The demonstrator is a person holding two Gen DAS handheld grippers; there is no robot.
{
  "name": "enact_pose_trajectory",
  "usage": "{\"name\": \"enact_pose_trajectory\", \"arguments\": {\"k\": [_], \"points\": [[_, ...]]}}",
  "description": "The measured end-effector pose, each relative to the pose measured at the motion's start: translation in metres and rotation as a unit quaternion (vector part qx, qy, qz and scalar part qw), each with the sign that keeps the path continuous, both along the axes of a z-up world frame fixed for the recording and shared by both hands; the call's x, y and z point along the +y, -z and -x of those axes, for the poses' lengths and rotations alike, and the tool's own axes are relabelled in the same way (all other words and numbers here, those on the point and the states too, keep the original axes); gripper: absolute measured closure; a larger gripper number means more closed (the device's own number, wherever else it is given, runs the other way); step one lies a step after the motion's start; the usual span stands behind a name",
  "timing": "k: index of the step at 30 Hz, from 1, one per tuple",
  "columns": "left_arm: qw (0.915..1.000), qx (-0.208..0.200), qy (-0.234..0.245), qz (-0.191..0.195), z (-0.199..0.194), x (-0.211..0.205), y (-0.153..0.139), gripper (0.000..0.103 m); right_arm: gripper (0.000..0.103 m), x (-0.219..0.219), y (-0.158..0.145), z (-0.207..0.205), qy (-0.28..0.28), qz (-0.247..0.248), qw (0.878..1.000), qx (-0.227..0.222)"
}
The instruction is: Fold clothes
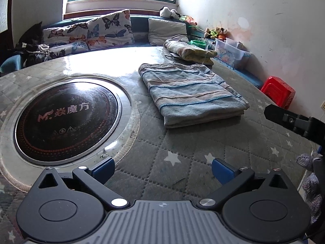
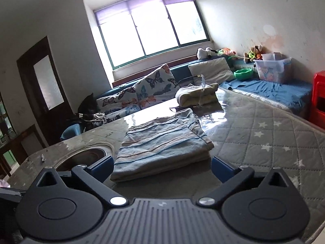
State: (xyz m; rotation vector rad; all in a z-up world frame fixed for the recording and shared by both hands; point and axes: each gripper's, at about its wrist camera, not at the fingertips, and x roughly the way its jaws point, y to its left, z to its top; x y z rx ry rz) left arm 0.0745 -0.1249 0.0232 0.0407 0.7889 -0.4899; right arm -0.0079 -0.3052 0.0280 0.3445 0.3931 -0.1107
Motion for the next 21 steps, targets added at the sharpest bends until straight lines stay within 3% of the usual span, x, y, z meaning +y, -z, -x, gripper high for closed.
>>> {"name": "enact_pose_trajectory", "arguments": {"k": [12,21], "points": [[0.9997,-0.011,0.002,-0.021,0.015,0.001,-0.001,0.000,0.000,0.009,0.006,0.004,-0.002,-0.003,1.000,0.029],[0.9996,-0.010,0.001,-0.027,0.016,0.002,-0.002,0.000,0.000,0.013,0.006,0.006,0.023,-0.003,0.999,0.023]]}}
